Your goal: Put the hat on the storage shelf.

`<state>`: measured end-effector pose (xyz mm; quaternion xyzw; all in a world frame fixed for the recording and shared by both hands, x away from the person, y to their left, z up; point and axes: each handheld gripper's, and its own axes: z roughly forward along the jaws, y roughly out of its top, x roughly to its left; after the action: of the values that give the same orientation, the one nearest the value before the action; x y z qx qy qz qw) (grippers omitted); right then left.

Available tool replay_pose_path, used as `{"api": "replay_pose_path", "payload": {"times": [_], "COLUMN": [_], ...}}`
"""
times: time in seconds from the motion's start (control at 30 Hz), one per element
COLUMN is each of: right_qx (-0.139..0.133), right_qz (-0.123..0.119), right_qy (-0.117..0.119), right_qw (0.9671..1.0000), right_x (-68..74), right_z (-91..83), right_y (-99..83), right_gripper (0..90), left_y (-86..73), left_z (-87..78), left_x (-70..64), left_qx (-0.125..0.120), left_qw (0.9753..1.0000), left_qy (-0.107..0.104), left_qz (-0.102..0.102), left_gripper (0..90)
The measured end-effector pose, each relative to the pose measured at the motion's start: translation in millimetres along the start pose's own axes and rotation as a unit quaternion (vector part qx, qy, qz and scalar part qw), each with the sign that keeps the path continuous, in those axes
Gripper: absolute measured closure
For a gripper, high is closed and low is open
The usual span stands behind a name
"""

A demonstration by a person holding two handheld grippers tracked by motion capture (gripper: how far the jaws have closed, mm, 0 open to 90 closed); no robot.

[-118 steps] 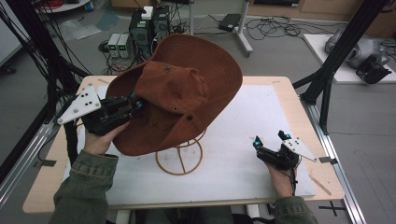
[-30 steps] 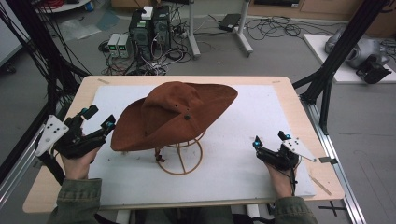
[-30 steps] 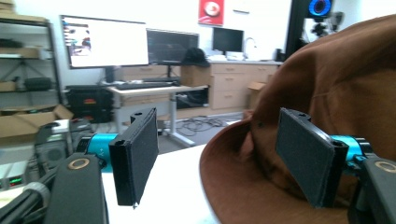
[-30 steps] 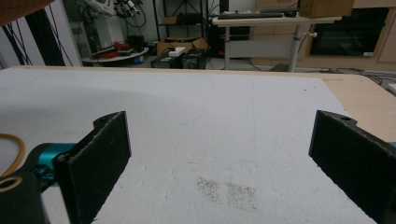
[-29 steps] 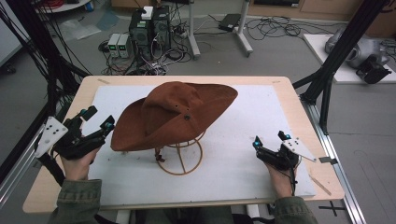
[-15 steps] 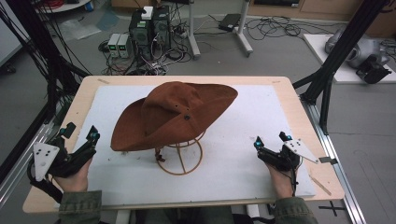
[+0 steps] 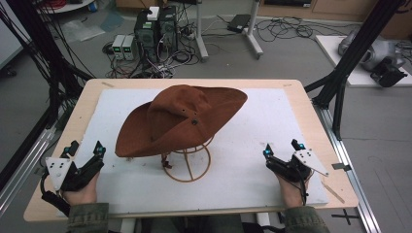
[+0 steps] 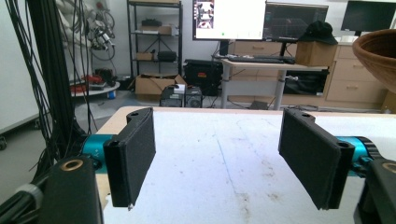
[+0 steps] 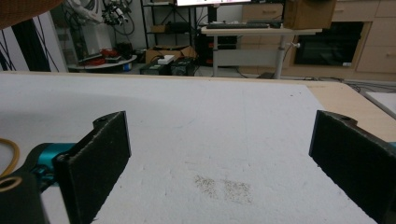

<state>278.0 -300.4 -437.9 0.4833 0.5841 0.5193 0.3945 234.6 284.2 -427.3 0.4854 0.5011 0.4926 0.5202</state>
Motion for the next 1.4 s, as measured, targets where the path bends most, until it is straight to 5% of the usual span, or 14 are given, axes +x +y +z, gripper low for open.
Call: {"api": "replay_pose_path", "payload": {"times": [0.57,1.4], "right_qx": [-0.005,0.0], "right_qz": [0.007,0.02], "right_qy": [-0.006,-0.006], "right_qw": [0.9999,0.9998], "right_x": [-5.0,-9.0], "right_z": [-4.5,-6.3], "right_y": [-0.7,-1.4], "right_gripper": [4.6,4.6], "left_y": [-5.9,-5.2], "left_z": [6.1,8.6], "left_x": [3.1,-1.1], "left_qx": [0.012,0.021], "left_qw": [0.9997,0.9996], "left_qy": [0.019,0.006], "left_qz": [-0.004,-0.016], "left_gripper": [28.3,28.7]}}
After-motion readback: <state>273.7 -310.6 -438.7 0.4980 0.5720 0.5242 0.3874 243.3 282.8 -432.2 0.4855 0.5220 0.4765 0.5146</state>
